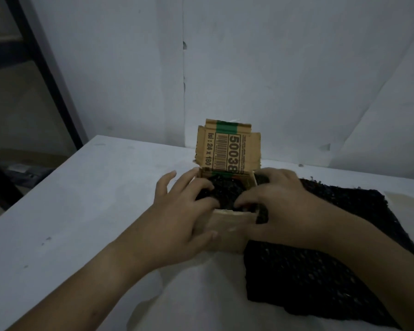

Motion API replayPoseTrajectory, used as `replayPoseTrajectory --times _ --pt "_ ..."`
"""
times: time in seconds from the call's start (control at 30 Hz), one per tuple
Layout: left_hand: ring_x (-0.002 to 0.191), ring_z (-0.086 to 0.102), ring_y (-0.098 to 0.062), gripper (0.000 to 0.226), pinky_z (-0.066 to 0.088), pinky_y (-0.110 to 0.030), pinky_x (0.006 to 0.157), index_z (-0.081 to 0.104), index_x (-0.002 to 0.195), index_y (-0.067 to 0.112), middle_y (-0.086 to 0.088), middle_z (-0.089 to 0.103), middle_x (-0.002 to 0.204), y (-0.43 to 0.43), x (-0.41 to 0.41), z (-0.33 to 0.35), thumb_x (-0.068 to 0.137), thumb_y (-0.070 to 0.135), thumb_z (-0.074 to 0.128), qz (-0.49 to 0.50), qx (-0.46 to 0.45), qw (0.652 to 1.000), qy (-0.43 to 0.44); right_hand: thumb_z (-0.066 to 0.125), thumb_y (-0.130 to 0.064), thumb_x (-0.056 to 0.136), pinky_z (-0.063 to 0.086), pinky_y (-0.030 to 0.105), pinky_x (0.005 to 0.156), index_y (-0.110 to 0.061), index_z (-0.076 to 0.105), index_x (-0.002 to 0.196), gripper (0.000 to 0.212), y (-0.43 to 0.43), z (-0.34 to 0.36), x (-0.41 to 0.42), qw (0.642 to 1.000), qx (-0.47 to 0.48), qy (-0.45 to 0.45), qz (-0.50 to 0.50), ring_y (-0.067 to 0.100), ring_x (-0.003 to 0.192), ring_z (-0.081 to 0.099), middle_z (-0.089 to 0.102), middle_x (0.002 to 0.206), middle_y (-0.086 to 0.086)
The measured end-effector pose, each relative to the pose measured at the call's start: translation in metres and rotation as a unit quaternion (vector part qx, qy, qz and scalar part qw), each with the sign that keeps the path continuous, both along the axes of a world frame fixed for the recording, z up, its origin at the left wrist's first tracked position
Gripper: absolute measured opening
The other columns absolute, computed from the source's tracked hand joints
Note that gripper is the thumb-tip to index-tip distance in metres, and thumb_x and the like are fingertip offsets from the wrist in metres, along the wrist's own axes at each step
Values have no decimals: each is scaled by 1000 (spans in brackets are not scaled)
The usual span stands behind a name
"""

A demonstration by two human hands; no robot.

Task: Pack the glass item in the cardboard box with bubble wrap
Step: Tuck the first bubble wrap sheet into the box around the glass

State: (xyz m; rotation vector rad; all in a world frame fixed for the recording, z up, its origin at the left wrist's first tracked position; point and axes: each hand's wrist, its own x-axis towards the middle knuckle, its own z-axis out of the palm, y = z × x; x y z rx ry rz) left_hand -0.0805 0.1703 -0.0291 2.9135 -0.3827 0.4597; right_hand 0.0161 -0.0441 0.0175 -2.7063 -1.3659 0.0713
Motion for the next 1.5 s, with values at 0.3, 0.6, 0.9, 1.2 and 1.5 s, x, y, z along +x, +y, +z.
replayPoseTrajectory --times 0.3,0.6,0.9,1.2,1.5 --pt "151 8 -21 24 5 -51 117 56 82 38 3 32 155 2 6 -9 89 60 50 20 -55 997 56 53 -61 84 0 45 119 -42 48 106 29 -3 -16 -5 999 -22 24 8 16 150 5 53 125 -13" --pt "145 4 -23 78 13 -45 111 43 135 52 5 3 160 8 52 31 59 65 56 131 -73 968 202 76 -44 73 35 34 90 -35 55 127 58 33 3 29 997 -32 -66 -17 14 106 57 64 116 -15" --pt "87 67 -14 62 53 -23 64 54 135 20 2 59 95 -4 102 50 81 44 74 152 29 874 462 64 -19 82 24 43 101 -29 46 132 54 73 -15 42 966 -242 -81 -41 21 112 51 60 119 -5" --pt "94 59 -18 47 49 -30 81 62 122 19 -2 65 104 -7 95 38 84 46 65 138 108 903 393 81 -37 72 28 36 103 -34 42 139 77 62 5 44 985 -164 45 -25 18 125 48 54 132 -9" --pt "138 31 -23 59 38 -47 107 57 104 47 6 18 159 19 40 71 60 85 48 94 8 946 309 39 -94 62 16 43 110 -38 67 96 71 10 15 26 990 -143 -8 -2 16 127 35 61 105 -16"
